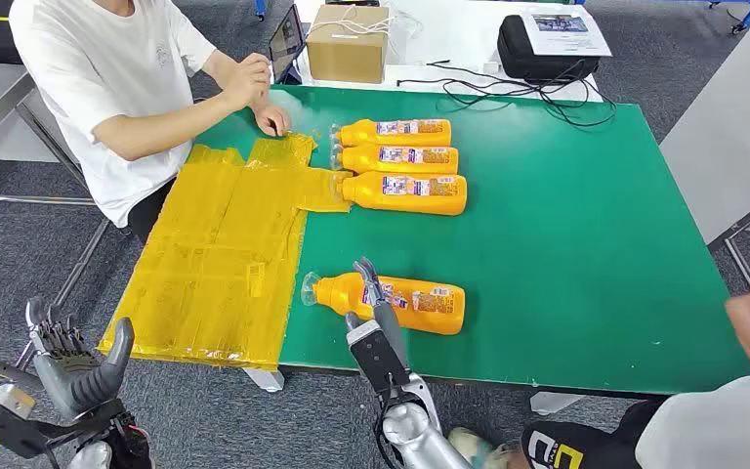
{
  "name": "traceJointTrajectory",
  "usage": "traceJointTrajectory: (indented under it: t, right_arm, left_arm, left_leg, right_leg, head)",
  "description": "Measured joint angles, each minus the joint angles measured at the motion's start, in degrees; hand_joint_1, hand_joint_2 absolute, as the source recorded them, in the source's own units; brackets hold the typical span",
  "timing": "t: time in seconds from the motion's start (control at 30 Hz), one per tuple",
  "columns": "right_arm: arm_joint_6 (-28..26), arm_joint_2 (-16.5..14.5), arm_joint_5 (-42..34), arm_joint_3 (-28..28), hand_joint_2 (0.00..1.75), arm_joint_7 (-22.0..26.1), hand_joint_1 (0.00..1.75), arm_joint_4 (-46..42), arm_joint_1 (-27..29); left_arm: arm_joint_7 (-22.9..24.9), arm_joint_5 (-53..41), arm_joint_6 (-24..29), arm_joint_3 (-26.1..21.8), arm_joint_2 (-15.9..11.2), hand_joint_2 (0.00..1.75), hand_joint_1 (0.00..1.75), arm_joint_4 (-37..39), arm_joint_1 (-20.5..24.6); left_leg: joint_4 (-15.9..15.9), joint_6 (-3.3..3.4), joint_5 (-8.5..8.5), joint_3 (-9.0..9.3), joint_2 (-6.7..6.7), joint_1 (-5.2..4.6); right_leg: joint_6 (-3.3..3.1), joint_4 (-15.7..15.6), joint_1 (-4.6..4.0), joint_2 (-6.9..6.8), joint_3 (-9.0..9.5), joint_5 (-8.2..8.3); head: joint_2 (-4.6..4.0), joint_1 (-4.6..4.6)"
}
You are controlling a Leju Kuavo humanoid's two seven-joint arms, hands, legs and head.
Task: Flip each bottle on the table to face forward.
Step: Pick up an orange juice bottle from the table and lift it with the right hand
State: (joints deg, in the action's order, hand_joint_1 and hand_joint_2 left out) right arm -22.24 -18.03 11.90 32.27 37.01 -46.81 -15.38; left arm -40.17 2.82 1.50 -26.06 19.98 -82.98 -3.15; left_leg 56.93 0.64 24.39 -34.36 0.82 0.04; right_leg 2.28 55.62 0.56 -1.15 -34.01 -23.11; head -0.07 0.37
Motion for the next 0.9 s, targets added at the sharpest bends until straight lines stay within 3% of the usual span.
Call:
traceJointTrajectory:
  t: [0.33,0.53,0.73,0.9]
  right_arm:
    - [-1.63,0.02,-2.16,1.05,1.75,1.44,0.0,0.86,-0.25]
    - [-9.7,1.49,-2.24,-0.95,1.75,2.81,0.0,-3.5,4.42]
    - [-14.0,4.33,3.11,-3.22,1.75,2.47,0.0,-13.17,11.11]
    - [-16.92,5.99,13.21,-3.92,1.75,1.0,0.0,-16.32,14.12]
  left_arm:
    - [0.0,-2.83,5.99,10.88,0.1,1.75,0.0,-1.7,-2.12]
    - [0.0,-5.39,13.93,22.45,-0.4,1.75,0.0,1.28,-3.45]
    - [0.0,-4.55,18.96,33.92,-1.6,1.75,0.0,7.14,-1.27]
    - [0.0,-3.22,20.71,39.57,-2.67,1.75,0.0,9.7,-0.58]
  left_leg:
    - [0.01,0.0,0.0,0.01,-0.01,-0.01]
    - [0.04,0.02,0.02,-0.05,-0.07,-0.07]
    - [0.03,0.05,0.05,-0.07,-0.04,-0.14]
    - [0.03,0.05,0.05,-0.05,-0.03,-0.13]
  right_leg:
    - [0.0,-0.01,0.0,-0.04,0.0,0.0]
    - [0.04,-0.03,0.05,-0.12,-0.04,-0.01]
    - [0.05,-0.04,0.09,-0.11,-0.06,0.0]
    - [0.05,-0.04,0.08,-0.1,-0.06,0.0]
  head:
    - [0.0,0.0]
    - [0.0,-0.02]
    - [0.0,-0.03]
    - [0.0,-0.04]
